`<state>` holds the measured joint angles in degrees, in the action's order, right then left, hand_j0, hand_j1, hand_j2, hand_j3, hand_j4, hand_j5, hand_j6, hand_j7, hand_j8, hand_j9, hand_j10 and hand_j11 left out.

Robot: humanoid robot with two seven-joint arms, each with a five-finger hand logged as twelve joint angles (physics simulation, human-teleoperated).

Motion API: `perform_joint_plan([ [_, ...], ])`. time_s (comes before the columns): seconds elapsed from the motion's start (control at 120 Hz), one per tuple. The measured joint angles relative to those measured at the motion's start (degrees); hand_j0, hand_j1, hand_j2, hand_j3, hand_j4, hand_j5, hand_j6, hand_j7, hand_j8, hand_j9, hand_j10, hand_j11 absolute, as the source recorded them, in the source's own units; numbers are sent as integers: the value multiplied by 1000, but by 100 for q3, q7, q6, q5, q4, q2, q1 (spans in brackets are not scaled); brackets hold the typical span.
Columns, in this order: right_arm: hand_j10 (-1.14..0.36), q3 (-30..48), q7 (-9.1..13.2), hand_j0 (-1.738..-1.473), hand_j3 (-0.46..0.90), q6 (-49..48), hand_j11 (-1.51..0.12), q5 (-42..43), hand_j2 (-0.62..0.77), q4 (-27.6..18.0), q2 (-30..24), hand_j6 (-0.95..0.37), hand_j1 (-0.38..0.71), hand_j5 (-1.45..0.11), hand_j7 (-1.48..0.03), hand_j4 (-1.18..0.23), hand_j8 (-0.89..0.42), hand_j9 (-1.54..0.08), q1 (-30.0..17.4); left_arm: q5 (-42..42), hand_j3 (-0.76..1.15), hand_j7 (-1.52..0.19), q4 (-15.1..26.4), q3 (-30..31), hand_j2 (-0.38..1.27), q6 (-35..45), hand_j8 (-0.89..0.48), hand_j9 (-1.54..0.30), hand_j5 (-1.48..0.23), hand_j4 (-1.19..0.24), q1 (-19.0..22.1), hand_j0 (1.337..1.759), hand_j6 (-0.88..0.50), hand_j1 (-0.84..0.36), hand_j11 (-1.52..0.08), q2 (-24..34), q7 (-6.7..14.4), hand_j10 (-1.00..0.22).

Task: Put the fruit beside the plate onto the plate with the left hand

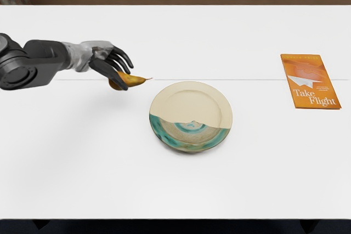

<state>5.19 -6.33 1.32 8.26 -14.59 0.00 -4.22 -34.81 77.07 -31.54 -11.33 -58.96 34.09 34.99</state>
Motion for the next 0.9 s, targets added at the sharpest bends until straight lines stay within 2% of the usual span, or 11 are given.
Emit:
perform_joint_plan([
  [0.317, -15, 0, 0, -1658, 0, 3, -20, 0, -3, 0, 0, -15, -331, -20, -20, -15, -15, -20, 0, 383, 0, -957, 8, -162, 581, -619, -509, -946, -963, -737, -3, 1657, -651, -389, -964, -443, 0, -594],
  [0.675, -15, 0, 0, -1658, 0, 3, -20, 0, -3, 0, 0, -15, -331, -20, -20, -15, -15, -20, 0, 391, 0, -946, 9, 49, 568, -707, -520, -944, -957, -742, 51, 1657, -670, -381, -967, -1100, -1, -603],
  [0.817, -15, 0, 0, -1658, 0, 1, -20, 0, -3, 0, 0, -15, -331, -20, -20, -15, -15, -20, 0, 396, 0, -946, 10, 138, 591, -710, -518, -944, -961, -738, 47, 1657, -668, -390, -965, -1132, -1, -599],
  [0.875, -15, 0, 0, -1658, 0, 1, -20, 0, -3, 0, 0, -15, -331, -20, -20, -15, -15, -20, 0, 386, 0, -911, 10, 157, 542, -708, -525, -909, -923, -711, 28, 1657, -659, -379, -928, -1132, -1, -594],
  [0.9, -15, 0, 0, -1658, 0, 1, -20, 0, -3, 0, 0, -15, -331, -20, -20, -15, -15, -20, 0, 385, 0, -844, 10, 165, 477, -708, -495, -842, -855, -659, 18, 1658, -613, -339, -860, -1132, 0, -556],
])
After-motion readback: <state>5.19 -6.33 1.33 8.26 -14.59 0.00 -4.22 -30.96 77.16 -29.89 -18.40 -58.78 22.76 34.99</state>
